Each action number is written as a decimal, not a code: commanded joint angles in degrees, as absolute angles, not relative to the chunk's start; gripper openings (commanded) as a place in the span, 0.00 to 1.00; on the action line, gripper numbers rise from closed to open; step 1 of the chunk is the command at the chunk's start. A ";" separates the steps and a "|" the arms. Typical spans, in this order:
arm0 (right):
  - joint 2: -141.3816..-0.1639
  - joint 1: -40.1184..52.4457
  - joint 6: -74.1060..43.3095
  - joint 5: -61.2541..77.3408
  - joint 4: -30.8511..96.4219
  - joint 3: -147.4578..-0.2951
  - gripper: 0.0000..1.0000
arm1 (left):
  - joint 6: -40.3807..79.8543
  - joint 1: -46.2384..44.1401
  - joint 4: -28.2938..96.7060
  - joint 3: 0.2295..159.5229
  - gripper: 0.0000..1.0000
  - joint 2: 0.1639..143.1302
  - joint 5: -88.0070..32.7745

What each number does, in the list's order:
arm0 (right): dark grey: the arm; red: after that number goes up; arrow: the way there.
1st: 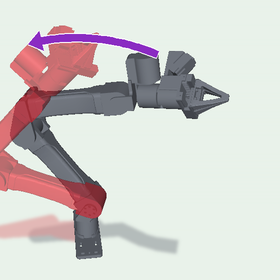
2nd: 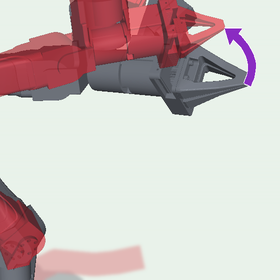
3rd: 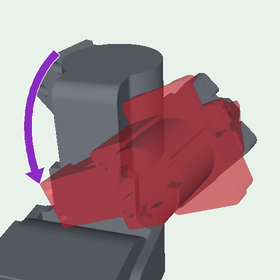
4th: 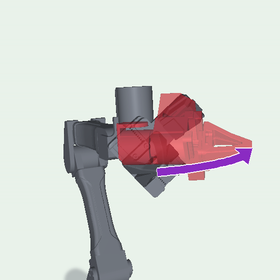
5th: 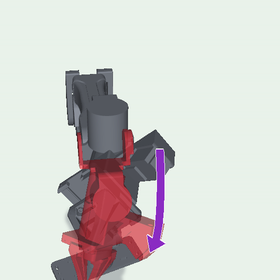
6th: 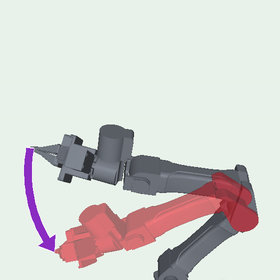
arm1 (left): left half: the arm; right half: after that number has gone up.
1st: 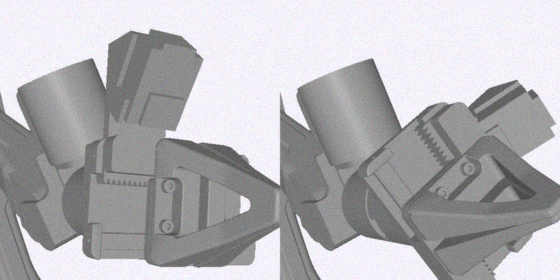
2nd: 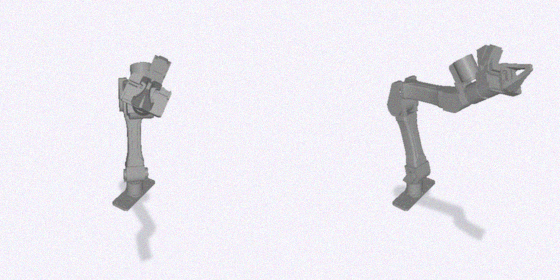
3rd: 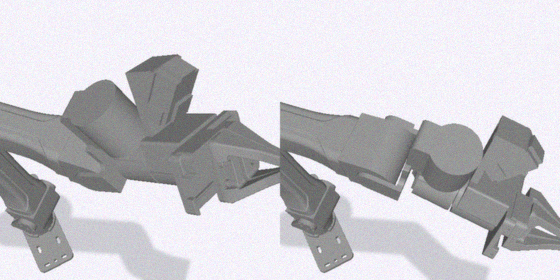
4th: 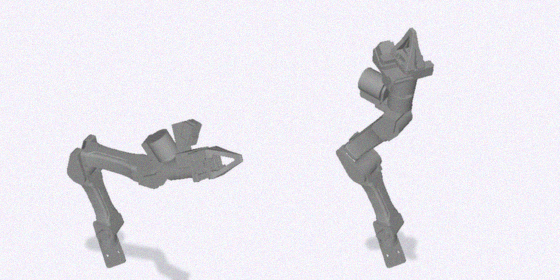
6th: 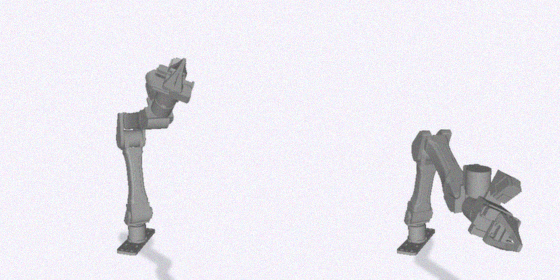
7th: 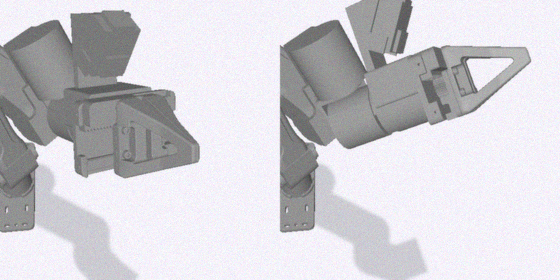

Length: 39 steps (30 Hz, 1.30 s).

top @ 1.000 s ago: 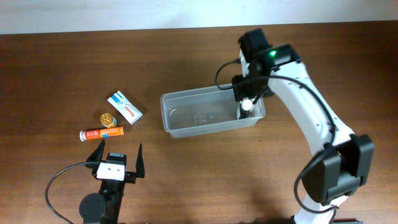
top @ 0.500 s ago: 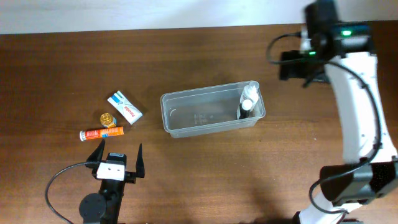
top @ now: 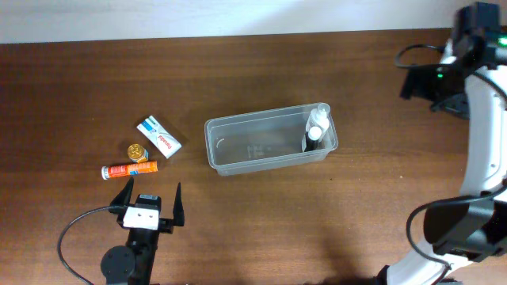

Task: Pack container
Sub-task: 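Open the right gripper and withdraw it to the upper right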

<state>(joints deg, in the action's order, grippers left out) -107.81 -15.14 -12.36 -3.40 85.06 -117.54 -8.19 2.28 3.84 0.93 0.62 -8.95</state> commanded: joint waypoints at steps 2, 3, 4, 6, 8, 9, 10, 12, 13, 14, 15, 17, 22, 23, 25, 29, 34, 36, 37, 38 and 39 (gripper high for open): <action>-109.82 -18.24 -14.50 -2.31 84.66 -117.54 0.98 | -9.32 2.57 3.77 0.51 0.99 0.30 -8.60; -109.97 -18.57 -14.50 -1.93 84.64 -117.54 0.98 | -9.32 2.57 3.77 0.51 0.99 0.30 -8.60; -110.04 -18.81 -14.50 -1.93 84.62 -117.54 0.98 | -9.32 2.57 3.77 0.51 0.99 0.30 -8.60; -110.04 -18.83 -14.48 -1.96 84.62 -117.54 0.98 | -9.32 2.57 3.77 0.51 0.99 0.30 -8.60; -110.04 -18.83 -14.46 -2.00 84.64 -117.54 0.98 | -9.32 2.57 3.77 0.51 0.99 0.30 -8.60; -110.04 -18.81 -14.46 -1.96 84.64 -117.54 0.98 | -9.32 2.57 3.77 0.51 0.99 0.30 -8.60; -110.04 -18.81 -14.46 -1.98 84.64 -117.54 0.98 | -9.32 2.57 3.77 0.51 0.99 0.30 -8.60; -110.04 -18.81 -14.46 -1.96 84.64 -117.54 0.98 | -9.32 2.57 3.77 0.51 0.99 0.30 -8.60; -110.04 -18.81 -14.46 -1.96 84.64 -117.54 0.98 | -9.32 2.57 3.77 0.51 0.99 0.30 -8.58; -110.04 -18.81 -14.46 -1.96 84.64 -117.54 0.98 | -9.32 2.57 3.77 0.51 0.99 0.30 -8.60; -110.04 -18.81 -14.46 -1.96 84.64 -117.54 0.98 | -9.32 2.57 3.77 0.51 0.99 0.30 -8.60; -110.04 -18.81 -14.46 -1.96 84.64 -117.54 0.98 | -9.32 2.57 3.77 0.51 0.99 0.30 -8.58; -110.04 -18.81 -14.46 -1.96 84.64 -117.54 0.98 | -9.61 2.57 3.73 0.51 0.99 0.30 -7.35; -110.04 -18.81 -14.46 -1.98 84.64 -117.54 0.98 | -9.61 2.57 3.73 0.51 0.99 0.30 -6.98; -110.04 -18.81 -14.46 -1.96 84.64 -117.54 0.98 | -9.58 2.57 3.81 0.51 0.99 0.30 -7.05; -110.04 -18.81 -14.46 -1.98 84.64 -117.54 0.98 | -9.61 2.57 3.88 0.51 0.99 0.30 -7.01; -110.04 -18.81 -14.46 -1.96 84.64 -117.54 0.98 | -10.28 2.52 0.97 0.54 0.99 0.30 -7.49; -110.04 -18.81 -14.46 -1.96 84.64 -117.54 0.98 | -10.39 2.52 -3.64 0.54 0.99 0.36 -13.98; -110.04 -18.81 -14.46 -1.96 84.64 -117.54 0.98 | -10.39 2.52 -5.65 0.64 0.99 0.64 -15.88; -110.04 -18.81 -14.46 -1.96 84.64 -117.54 0.98 | -10.39 2.52 -6.37 1.30 0.99 1.28 -17.50; -110.04 -18.81 -14.46 -1.96 84.64 -117.54 0.98 | -10.39 2.52 -5.52 2.35 0.99 2.26 -17.85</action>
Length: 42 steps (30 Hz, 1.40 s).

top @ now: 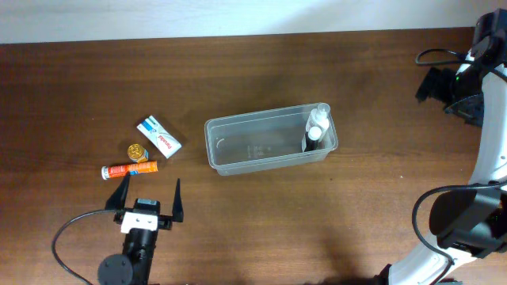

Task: Pack container

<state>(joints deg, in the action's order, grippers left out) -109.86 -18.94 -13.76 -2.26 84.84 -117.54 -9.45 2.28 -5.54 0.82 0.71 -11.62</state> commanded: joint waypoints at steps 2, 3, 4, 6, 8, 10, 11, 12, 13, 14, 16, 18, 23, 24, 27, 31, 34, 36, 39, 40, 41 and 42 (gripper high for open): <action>-110.04 -18.81 -14.46 -1.98 84.64 -117.54 0.98 | -10.74 2.52 -1.93 5.56 0.99 5.98 -17.39; -110.04 -18.81 -14.46 -1.96 84.64 -117.54 0.98 | -11.51 2.52 -0.60 7.11 0.99 8.36 -17.19; -110.04 -18.81 -14.46 -1.98 84.64 -117.54 0.98 | -12.16 2.52 0.16 8.64 0.99 11.18 -17.19; -110.04 -18.81 -14.46 -1.96 84.64 -117.54 0.98 | -12.56 2.52 0.60 12.38 0.99 18.11 -17.23; -110.04 -18.81 -14.46 -1.98 84.64 -117.54 0.98 | -12.56 2.52 0.69 17.19 0.99 26.30 -18.17; -110.04 -18.81 -14.46 -1.96 84.64 -117.54 0.98 | -12.56 2.52 1.34 22.50 0.99 33.82 -20.29; -110.04 -18.81 -14.46 -1.96 84.64 -117.54 0.98 | -12.56 2.52 2.28 26.04 0.99 38.33 -21.80; -110.04 -18.81 -14.46 -1.96 84.64 -117.54 0.98 | -12.56 2.52 3.60 29.43 0.99 42.22 -23.03; -110.04 -18.81 -14.46 -1.96 84.64 -117.54 0.98 | -12.53 2.52 5.30 32.91 0.99 45.91 -24.12; -110.04 -18.81 -14.46 -1.96 84.64 -117.54 0.98 | -12.53 2.50 7.97 37.23 0.99 50.11 -25.56; -110.04 -18.81 -14.46 -1.96 84.64 -117.54 0.98 | -12.53 2.50 13.96 45.28 0.99 57.32 -27.97; -110.04 -18.81 -14.46 -1.96 84.64 -117.54 0.98 | -12.53 2.50 19.22 51.83 0.99 62.98 -30.22; -110.04 -18.81 -14.46 -1.96 84.64 -117.54 0.98 | -11.07 2.50 22.74 59.07 0.99 72.99 -33.54; -110.04 -18.81 -14.46 -1.96 84.64 -117.54 0.98 | -11.05 2.50 22.37 59.09 0.99 74.15 -33.80; -110.04 -18.81 -14.46 -1.96 84.64 -117.54 0.98 | -11.27 1.83 22.17 59.11 1.00 76.49 -32.29; -110.04 -18.81 -14.46 -1.98 84.64 -117.54 0.98 | -11.27 -1.34 21.93 60.60 0.99 80.29 -25.39; -110.04 -18.81 -14.46 -1.96 84.64 -117.54 0.98 | -11.27 -5.72 21.96 62.85 0.99 83.55 -18.55; -110.04 -18.81 -14.46 -1.96 84.64 -117.54 0.98 | -11.25 -8.56 21.96 64.14 1.00 85.38 -14.28; -110.04 -18.81 -14.46 -1.96 84.64 -117.54 0.98 | -11.22 -12.25 21.91 65.41 0.99 87.96 -7.31; -110.04 -18.81 -14.46 -1.96 84.64 -117.54 0.98 | -11.25 -12.97 21.89 65.54 1.00 88.53 -5.63; -110.04 -18.81 -14.46 -1.96 84.64 -117.54 0.98 | -11.22 -13.78 21.74 65.56 0.99 89.19 -3.55; -110.04 -18.81 -14.46 -1.96 84.64 -117.54 0.98 | -11.25 -14.66 21.71 65.56 0.99 89.91 -1.23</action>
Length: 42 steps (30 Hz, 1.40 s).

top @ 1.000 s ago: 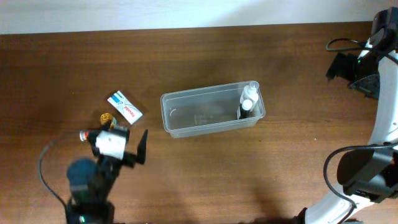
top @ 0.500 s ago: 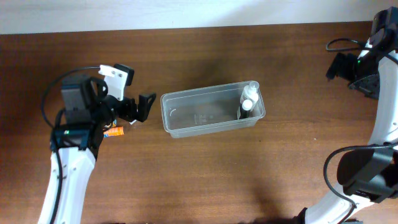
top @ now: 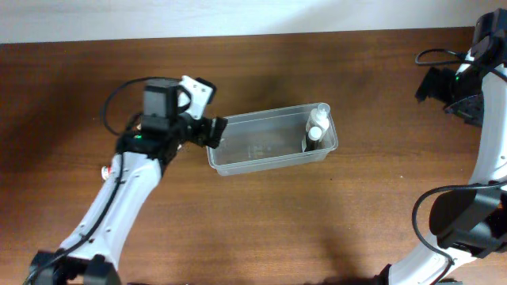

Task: Pack container

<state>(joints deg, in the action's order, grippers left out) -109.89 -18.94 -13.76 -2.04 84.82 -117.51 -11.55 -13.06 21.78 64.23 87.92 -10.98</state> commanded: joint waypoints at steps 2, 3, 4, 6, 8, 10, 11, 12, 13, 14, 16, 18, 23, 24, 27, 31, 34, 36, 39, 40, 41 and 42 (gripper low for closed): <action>-110.04 -18.81 -14.46 -1.96 84.64 -117.54 0.98 | -11.25 -15.81 21.71 65.56 0.99 91.13 2.04; -110.04 -18.81 -14.46 -1.98 84.64 -117.54 0.98 | -11.25 -16.27 21.71 65.56 0.99 91.85 3.42; -110.04 -18.81 -14.46 -1.96 84.64 -117.54 0.98 | -11.27 -16.53 21.67 65.56 0.99 92.44 4.40; -110.04 -18.81 -14.46 -1.96 84.64 -117.54 0.98 | -11.27 -16.78 21.21 65.56 0.99 93.97 5.23; -110.04 -18.81 -14.46 -1.96 84.64 -117.54 0.98 | -11.27 -16.78 20.36 65.56 0.99 95.48 5.43; -110.04 -18.81 -14.46 -1.96 84.64 -117.54 0.98 | -11.27 -16.78 19.73 65.56 0.99 96.62 5.43; -110.04 -18.81 -14.46 -1.96 84.64 -117.54 0.98 | -11.27 -16.78 19.27 65.56 0.99 97.08 5.45; -110.04 -18.81 -14.46 -1.96 84.64 -117.54 0.98 | -11.27 -16.78 18.90 65.56 0.99 97.49 5.45; -110.04 -18.81 -14.46 -1.96 84.64 -117.54 0.98 | -11.29 -16.78 18.44 65.56 0.99 97.78 5.48; -110.04 -18.81 -14.46 -1.96 84.64 -117.54 0.98 | -11.27 -16.78 17.72 65.56 0.99 98.35 5.89; -110.04 -18.81 -14.46 -1.98 84.64 -117.54 0.98 | -11.29 -16.78 16.27 65.56 0.99 99.22 7.07; -110.04 -18.81 -14.46 -1.96 84.64 -117.54 0.98 | -11.27 -16.78 15.07 65.56 0.99 99.96 8.34; -110.04 -18.81 -14.46 -1.96 84.64 -117.54 0.98 | -11.29 -16.73 13.08 65.56 0.99 100.62 9.26; -110.04 -18.81 -14.46 -1.98 84.64 -117.54 0.98 | -11.29 -16.73 12.58 65.54 0.99 100.68 9.61; -110.04 -18.81 -14.46 -1.96 84.64 -117.54 0.98 | -11.29 -16.73 10.96 65.54 1.00 100.79 11.33; -110.04 -18.81 -14.46 -1.96 84.64 -117.54 0.98 | -11.73 -16.73 8.88 65.54 0.99 100.92 12.08; -110.04 -18.81 -14.46 -1.96 84.64 -117.54 0.98 | -11.70 -16.73 8.12 65.54 0.99 101.03 12.05; -110.04 -18.81 -14.46 -1.96 84.64 -117.54 0.98 | -11.68 -16.73 8.36 65.54 0.99 101.03 12.03; -110.04 -18.81 -14.46 -1.96 84.64 -117.54 0.98 | -11.68 -16.80 9.15 65.67 0.99 100.90 12.03; -110.04 -18.81 -14.46 -1.96 84.64 -117.54 0.98 | -11.68 -16.80 9.65 65.84 0.99 100.82 12.03; -110.04 -18.81 -14.46 -1.96 84.64 -117.54 0.98 | -11.68 -16.84 10.44 66.15 0.99 100.51 12.01; -110.04 -18.81 -14.46 -1.96 84.64 -117.54 0.99 | -11.66 -16.86 11.40 66.52 0.99 100.09 11.99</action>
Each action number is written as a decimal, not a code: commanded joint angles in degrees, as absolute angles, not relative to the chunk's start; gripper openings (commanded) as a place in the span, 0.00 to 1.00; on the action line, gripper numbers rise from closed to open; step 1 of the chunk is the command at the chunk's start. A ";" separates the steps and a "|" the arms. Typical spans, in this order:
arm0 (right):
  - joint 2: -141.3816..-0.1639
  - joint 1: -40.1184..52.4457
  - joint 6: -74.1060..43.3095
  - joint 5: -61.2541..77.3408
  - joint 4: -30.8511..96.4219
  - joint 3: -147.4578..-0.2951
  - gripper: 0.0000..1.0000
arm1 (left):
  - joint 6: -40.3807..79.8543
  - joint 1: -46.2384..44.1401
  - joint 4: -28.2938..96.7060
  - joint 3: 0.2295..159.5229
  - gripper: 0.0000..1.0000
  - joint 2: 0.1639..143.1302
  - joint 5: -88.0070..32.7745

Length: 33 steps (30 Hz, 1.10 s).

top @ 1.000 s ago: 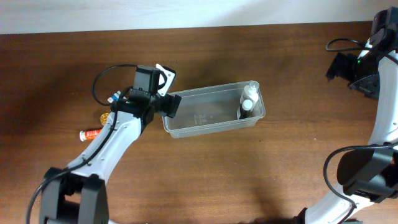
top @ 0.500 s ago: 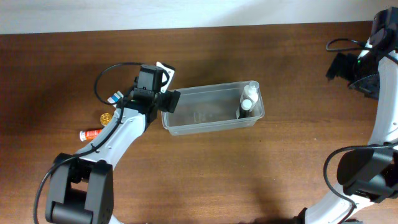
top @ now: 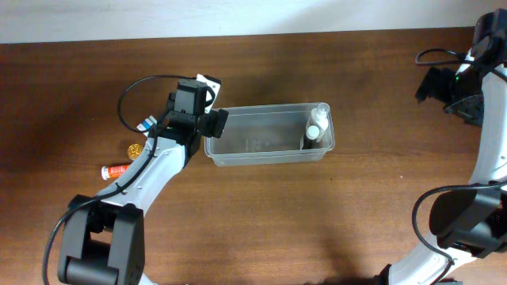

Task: Pack container

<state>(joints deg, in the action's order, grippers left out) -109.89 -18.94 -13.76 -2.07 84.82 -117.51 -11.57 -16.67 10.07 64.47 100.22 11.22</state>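
Note:
A clear plastic container (top: 265, 138) lies in the middle of the table. A small white bottle with a black body (top: 315, 129) stands in its right end. My left gripper (top: 215, 123) is at the container's left end wall, and its fingers look closed over the rim. Left of it lie a white and blue box (top: 147, 123), half hidden under the arm, a small gold tin (top: 136, 149) and an orange tube (top: 117, 169). My right gripper (top: 434, 84) hangs at the far right edge, well away from everything, and its fingers are too dark to read.
The left arm's black cable (top: 131, 99) loops over the table behind the box. The right arm's base and cable (top: 463, 218) take up the right edge. The white wall edge (top: 238, 20) runs along the back.
My left gripper has moved slightly up and right along the container's left end. The container has turned, so its long sides now run nearly level. The right arm has not moved.
At first my left gripper stood open near the front edge, below the tube, tin and box, while the right arm drew back to the far right. Then the left arm reached the container's left end. Now it is on that wall and the container has turned.

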 commanded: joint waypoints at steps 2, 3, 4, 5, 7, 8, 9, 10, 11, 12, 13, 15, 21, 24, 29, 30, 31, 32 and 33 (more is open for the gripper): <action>-110.04 -18.81 -14.46 -1.96 84.64 -117.54 0.98 | -11.66 -16.84 13.72 67.48 0.99 98.61 11.81; -110.04 -18.81 -14.46 -1.96 84.64 -117.54 0.99 | -11.66 -16.84 14.79 67.94 0.99 97.62 11.81; -110.04 -18.81 -14.46 -1.96 84.64 -117.54 0.98 | -11.66 -16.84 15.88 68.40 0.99 96.47 11.81; -110.04 -18.81 -14.46 -1.96 84.64 -117.54 0.98 | -11.66 -16.84 16.86 68.84 0.99 95.24 11.81; -110.04 -18.81 -14.46 -1.98 84.64 -117.54 0.98 | -11.66 -16.84 18.72 69.65 0.99 92.33 11.81; -110.04 -18.81 -14.46 -1.98 84.64 -117.54 0.98 | -11.66 -16.84 19.38 69.89 0.99 90.91 11.81; -110.04 -18.81 -14.46 -1.96 84.64 -117.54 0.99 | -11.66 -16.84 20.03 69.95 0.99 89.08 11.81; -110.04 -18.81 -14.46 -1.96 84.64 -117.54 0.98 | -11.66 -16.84 20.73 69.95 0.99 87.57 11.81; -110.04 -18.81 -14.46 -1.96 84.64 -117.54 0.98 | -11.66 -16.84 21.54 69.95 0.99 86.13 11.77; -110.04 -18.81 -14.46 -1.96 84.64 -117.54 0.98 | -11.66 -16.84 22.37 69.95 0.99 84.55 11.51; -110.04 -18.81 -14.46 -1.96 84.64 -117.54 0.98 | -11.66 -16.84 23.07 69.95 0.99 83.33 11.27; -110.04 -18.81 -14.46 -1.96 84.64 -117.54 0.98 | -11.66 -16.84 24.88 69.95 0.99 81.17 9.96; -110.04 -18.81 -14.46 -1.96 84.64 -117.54 0.98 | -11.62 -16.84 26.46 69.95 0.99 79.11 9.89; -110.04 -18.81 -14.46 -1.96 84.64 -117.54 0.98 | -7.22 -16.27 29.23 69.95 0.99 79.09 10.61; -110.04 -18.81 -14.46 -1.96 84.64 -117.54 0.98 | 3.20 -12.21 33.82 70.06 0.99 79.05 10.74; -110.04 -18.81 -14.46 -1.96 84.64 -117.54 0.99 | 4.58 -11.14 34.74 70.17 0.99 79.05 10.70; -110.04 -18.81 -14.46 -1.96 84.64 -117.54 0.98 | 5.74 -10.07 35.62 70.28 0.99 79.05 10.50; -110.04 -18.81 -14.46 -1.96 84.64 -117.54 0.98 | 6.59 -8.78 36.32 70.30 0.99 79.05 9.87; -110.04 -18.81 -14.46 -1.96 84.64 -117.54 0.98 | 7.16 -7.70 36.80 70.35 0.99 79.05 9.19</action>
